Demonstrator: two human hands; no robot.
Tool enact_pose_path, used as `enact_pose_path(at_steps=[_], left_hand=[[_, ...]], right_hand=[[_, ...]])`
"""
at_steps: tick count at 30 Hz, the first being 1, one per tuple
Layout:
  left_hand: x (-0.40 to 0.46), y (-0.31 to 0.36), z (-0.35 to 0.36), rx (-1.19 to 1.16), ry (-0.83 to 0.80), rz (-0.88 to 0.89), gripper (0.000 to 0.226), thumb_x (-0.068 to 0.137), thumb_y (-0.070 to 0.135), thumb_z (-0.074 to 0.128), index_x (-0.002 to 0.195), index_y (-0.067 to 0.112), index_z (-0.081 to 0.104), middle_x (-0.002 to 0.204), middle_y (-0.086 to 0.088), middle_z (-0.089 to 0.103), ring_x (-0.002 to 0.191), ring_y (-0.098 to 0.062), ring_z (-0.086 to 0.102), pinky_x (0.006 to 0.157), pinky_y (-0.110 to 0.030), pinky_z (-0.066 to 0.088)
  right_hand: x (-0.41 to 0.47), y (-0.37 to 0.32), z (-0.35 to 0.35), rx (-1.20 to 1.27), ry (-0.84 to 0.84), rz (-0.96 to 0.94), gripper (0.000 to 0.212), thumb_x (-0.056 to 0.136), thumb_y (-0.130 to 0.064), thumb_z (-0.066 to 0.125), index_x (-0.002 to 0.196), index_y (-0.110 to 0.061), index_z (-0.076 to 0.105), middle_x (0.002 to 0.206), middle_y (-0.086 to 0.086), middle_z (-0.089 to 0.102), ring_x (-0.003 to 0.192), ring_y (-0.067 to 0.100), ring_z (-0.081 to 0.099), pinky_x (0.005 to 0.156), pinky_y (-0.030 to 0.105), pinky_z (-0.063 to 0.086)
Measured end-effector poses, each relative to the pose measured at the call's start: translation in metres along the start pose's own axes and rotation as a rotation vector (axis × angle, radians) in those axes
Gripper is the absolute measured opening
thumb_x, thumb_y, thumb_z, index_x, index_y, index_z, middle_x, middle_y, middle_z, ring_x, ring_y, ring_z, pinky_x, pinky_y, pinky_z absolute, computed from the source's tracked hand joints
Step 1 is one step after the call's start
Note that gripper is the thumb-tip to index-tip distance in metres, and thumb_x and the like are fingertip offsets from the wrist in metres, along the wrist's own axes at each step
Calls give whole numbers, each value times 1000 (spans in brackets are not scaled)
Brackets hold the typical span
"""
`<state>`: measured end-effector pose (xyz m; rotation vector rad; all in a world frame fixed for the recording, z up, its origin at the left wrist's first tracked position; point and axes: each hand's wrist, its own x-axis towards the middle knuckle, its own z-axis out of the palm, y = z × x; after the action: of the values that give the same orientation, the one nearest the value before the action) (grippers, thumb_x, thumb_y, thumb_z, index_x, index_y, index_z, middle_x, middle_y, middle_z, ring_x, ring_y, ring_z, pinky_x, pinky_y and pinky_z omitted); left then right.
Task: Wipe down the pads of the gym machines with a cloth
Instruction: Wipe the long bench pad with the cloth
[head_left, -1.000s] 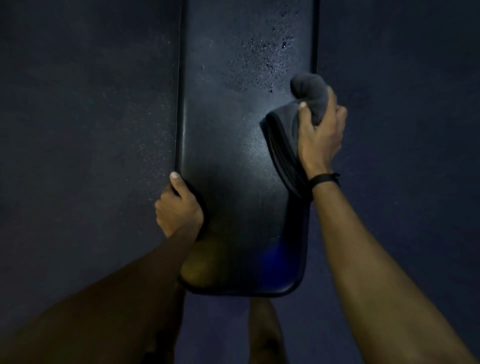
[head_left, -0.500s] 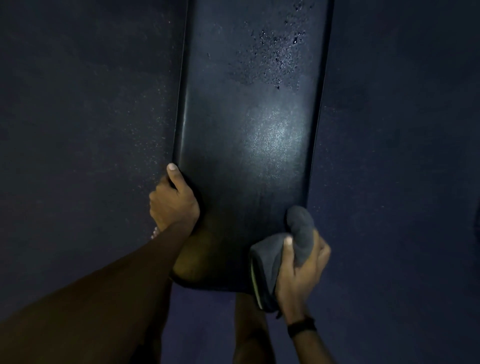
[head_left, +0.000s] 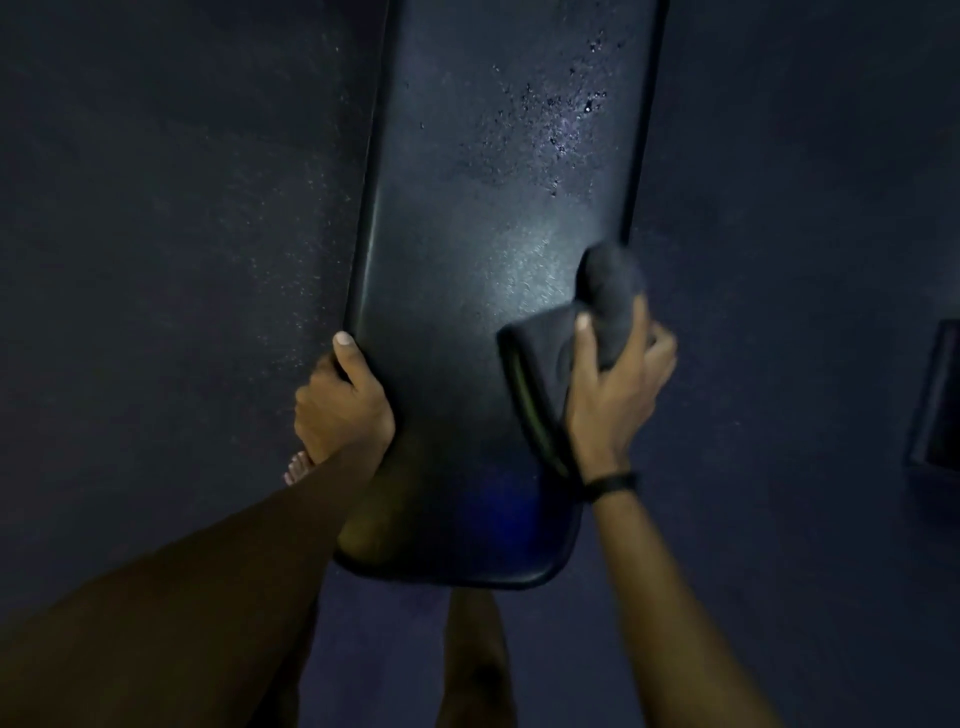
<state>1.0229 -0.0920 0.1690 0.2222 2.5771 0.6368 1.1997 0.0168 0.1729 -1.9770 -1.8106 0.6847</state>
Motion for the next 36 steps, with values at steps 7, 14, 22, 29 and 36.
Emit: enact_pose_path(at_steps=[7, 14, 22, 29, 36], left_hand=[[-2, 2, -2, 40, -31, -37, 63, 108, 47, 25, 102, 0, 66, 102, -28, 66, 98, -47, 59, 78, -43, 36], [-5, 6, -9, 19, -84, -52, 61, 107, 48, 25, 104, 3, 66, 97, -24, 66, 94, -44, 60, 74, -38, 31], [-4, 10, -13, -2, -104, -68, 59, 107, 47, 27, 107, 3, 66, 99, -25, 66, 94, -44, 59, 75, -39, 31], [-6, 14, -16, 0, -112, -78, 60, 106, 48, 25, 101, 4, 65, 92, -24, 66, 89, -42, 61, 74, -39, 35], [-6, 16, -18, 19, -131, -93, 59, 106, 48, 25, 104, 6, 65, 94, -23, 67, 91, -42, 62, 75, -39, 35]], right_hand=[[-124, 44, -37, -22, -65, 183, 60, 94, -63, 46, 143, -29, 46, 127, -2, 43, 116, 18, 47, 88, 37, 47], [44, -29, 22, -228, 160, -96, 53, 98, -51, 52, 137, -15, 55, 121, 18, 52, 109, 32, 49, 83, 35, 40], [37, -125, 82, -384, -12, -514, 49, 98, -52, 51, 134, -19, 58, 121, 16, 56, 101, 31, 49, 81, 42, 36], [-41, -22, -22, -318, -224, -410, 36, 92, -42, 63, 122, -23, 57, 107, 8, 50, 90, 24, 48, 73, 38, 42], [108, -75, 51, -309, 261, -135, 46, 91, -46, 60, 122, -13, 67, 111, 21, 59, 99, 39, 56, 81, 44, 42]])
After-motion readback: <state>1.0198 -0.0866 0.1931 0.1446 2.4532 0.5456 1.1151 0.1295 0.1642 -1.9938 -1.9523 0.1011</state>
